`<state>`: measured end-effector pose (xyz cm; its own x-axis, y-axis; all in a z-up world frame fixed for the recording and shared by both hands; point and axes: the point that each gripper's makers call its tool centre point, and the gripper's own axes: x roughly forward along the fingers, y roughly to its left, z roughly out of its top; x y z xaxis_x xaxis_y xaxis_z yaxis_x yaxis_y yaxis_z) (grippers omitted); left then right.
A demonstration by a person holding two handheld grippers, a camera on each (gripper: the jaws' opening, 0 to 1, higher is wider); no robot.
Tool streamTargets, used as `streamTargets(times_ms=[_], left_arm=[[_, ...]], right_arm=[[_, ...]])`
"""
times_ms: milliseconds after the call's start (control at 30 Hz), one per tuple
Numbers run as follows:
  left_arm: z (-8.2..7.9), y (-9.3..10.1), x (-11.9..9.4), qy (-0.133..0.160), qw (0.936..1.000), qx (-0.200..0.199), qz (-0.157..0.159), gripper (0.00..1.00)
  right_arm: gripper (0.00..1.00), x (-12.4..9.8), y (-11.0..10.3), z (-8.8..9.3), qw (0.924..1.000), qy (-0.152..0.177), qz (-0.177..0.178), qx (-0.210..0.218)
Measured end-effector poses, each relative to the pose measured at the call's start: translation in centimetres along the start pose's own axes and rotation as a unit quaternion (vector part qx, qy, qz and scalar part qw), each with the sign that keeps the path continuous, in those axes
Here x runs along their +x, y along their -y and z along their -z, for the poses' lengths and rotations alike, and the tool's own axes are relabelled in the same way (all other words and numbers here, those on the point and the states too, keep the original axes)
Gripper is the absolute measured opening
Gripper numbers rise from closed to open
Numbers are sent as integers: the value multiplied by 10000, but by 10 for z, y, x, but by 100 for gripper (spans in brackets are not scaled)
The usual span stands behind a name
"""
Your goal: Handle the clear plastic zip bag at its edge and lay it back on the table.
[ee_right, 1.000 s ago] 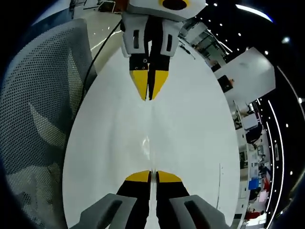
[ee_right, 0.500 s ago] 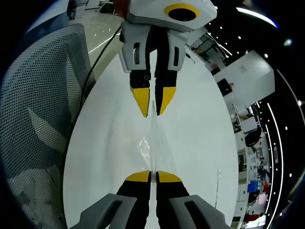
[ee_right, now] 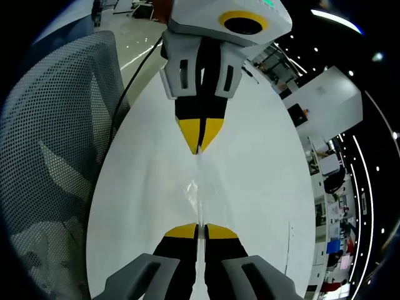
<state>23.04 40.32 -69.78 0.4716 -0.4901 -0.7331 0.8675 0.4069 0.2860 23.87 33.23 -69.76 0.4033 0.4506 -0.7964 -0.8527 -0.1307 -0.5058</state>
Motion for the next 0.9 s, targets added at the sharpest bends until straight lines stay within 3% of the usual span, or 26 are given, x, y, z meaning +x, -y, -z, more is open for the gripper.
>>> streamTargets(times_ms=[900], left_arm=[[13, -2, -9, -182, 9997, -141, -42, 0]], right_arm=[[0, -2, 0, 14, 9998, -177, -9, 40]])
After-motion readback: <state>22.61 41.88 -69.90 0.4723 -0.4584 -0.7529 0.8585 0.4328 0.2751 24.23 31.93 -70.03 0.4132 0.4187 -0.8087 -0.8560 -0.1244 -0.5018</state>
